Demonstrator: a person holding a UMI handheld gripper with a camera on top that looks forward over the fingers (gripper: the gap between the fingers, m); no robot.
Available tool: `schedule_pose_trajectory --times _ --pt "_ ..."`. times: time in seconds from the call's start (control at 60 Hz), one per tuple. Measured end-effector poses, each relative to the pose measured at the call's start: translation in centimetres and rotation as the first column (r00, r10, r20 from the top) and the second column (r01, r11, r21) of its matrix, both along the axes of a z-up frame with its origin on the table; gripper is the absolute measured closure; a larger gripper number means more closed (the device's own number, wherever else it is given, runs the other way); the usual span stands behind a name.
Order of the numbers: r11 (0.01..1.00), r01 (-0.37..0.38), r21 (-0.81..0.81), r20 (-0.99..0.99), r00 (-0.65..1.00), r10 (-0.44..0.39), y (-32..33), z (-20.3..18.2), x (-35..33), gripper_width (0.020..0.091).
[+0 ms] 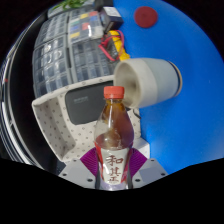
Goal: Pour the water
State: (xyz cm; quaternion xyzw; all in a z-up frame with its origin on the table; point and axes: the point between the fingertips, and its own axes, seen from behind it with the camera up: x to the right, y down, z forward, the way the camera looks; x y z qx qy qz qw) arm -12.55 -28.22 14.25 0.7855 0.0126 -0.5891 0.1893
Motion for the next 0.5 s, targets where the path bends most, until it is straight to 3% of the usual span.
schedule_pose_trajectory --times 0.117,0.217,0.35,0.433,0.5 --pt "0.971 -0.044 0.233 -0.057 0.997 0.059 1.3 1.7 0.2 0.0738" --pt "0.871 -0.038 0.489 -0.123 0.986 0.112 4.3 5.0 -0.1 0.0732" --pt "0.611 0.05 0.79 -0.194 0.966 0.172 10.0 10.1 -0.7 0.0736" --pt "0.425 0.13 0.896 -0.228 0.955 0.188 13.9 11.6 -1.4 0.0735" --pt "0.266 0.134 0.955 -0.19 0.962 0.196 17.0 12.6 -1.3 0.0733"
